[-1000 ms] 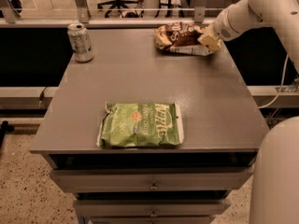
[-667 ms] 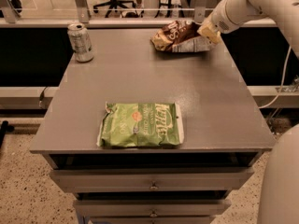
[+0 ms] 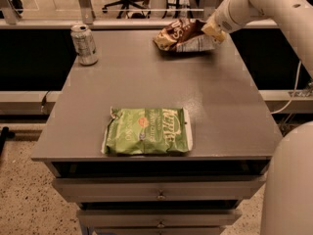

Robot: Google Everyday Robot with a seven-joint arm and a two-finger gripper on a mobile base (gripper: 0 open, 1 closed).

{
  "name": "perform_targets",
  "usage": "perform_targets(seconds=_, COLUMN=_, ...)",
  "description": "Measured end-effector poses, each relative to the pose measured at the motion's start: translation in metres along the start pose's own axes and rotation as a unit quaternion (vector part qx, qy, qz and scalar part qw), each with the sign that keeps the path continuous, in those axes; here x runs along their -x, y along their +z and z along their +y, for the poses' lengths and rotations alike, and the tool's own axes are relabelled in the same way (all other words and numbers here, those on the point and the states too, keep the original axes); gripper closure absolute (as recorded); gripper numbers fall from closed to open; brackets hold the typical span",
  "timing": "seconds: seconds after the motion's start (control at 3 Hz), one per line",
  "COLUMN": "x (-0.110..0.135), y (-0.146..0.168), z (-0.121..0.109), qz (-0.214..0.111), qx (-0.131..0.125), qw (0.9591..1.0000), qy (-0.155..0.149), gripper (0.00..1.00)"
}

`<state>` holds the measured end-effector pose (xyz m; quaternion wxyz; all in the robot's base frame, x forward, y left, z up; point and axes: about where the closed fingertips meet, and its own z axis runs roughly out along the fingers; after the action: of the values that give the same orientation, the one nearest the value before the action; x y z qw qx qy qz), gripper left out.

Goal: Move brown chip bag near 7up can

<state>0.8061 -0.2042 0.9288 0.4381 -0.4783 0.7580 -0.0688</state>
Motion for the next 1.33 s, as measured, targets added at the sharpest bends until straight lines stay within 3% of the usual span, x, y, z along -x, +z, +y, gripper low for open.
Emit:
perform_targets(seconds=0.67, x=0.054, y=0.052, z=-0.01, qz=-0.028, qx=-0.041, qw=0.9986, qy=-0.018, gripper=1.0)
perform_targets(seconds=1.33, x=0.116, y=0.069, z=0.016, qz=-0.087, qx=-0.041, qw=0.9953, qy=-0.014, gripper=1.0)
